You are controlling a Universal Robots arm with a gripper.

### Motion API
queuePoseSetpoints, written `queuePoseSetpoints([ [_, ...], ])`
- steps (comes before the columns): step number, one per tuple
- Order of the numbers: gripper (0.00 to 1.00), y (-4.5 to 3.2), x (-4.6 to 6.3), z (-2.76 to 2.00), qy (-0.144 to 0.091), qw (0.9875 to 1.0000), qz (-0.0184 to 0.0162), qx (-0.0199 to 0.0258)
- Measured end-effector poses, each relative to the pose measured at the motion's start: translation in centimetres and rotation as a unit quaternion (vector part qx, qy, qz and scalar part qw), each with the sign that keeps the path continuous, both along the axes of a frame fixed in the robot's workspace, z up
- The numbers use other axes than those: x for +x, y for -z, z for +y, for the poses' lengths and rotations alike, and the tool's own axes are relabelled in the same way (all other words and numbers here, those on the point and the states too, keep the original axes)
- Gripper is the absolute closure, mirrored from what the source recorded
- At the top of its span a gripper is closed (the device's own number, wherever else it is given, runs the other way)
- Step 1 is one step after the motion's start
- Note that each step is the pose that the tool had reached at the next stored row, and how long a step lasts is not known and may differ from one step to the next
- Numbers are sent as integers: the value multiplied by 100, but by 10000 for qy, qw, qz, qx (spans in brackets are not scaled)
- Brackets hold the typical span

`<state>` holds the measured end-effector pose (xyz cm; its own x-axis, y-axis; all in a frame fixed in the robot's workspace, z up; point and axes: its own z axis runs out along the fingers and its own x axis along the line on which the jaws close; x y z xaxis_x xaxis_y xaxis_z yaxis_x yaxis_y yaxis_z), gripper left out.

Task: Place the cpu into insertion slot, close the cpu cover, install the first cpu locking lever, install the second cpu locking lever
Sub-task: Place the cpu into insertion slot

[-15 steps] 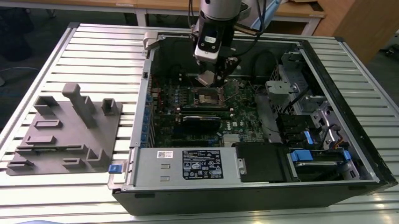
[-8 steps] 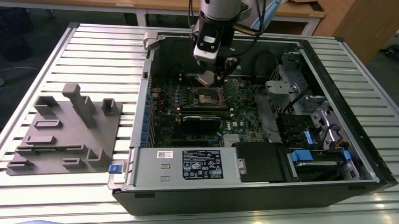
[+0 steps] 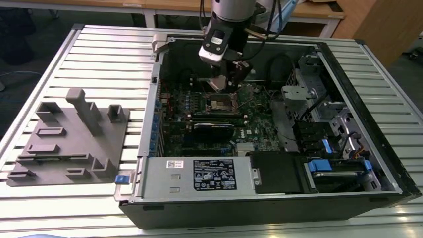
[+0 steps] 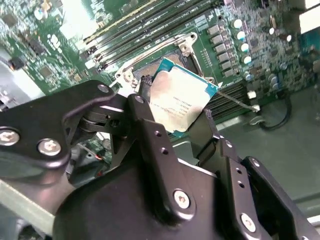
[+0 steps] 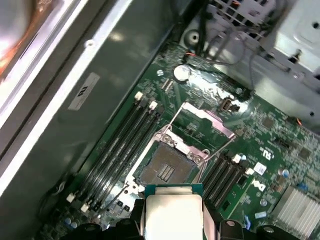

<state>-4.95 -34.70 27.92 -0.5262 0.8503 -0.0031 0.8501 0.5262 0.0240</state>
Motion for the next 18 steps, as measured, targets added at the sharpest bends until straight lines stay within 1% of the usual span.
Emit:
queuePoseSetpoints([
  [2, 46, 1, 0, 0, 180, 9998, 0, 0],
  [4, 46, 2, 0, 0, 368, 9993, 0, 0],
  [6, 46, 4, 0, 0, 547, 9985, 0, 0],
  [9, 46, 5, 0, 0, 816, 9967, 0, 0],
  [12, 46, 7, 0, 0, 1091, 9940, 0, 0],
  [14, 46, 8, 0, 0, 1269, 9919, 0, 0],
  [16, 46, 9, 0, 0, 1447, 9895, 0, 0],
  [18, 46, 10, 0, 0, 1633, 9866, 0, 0],
])
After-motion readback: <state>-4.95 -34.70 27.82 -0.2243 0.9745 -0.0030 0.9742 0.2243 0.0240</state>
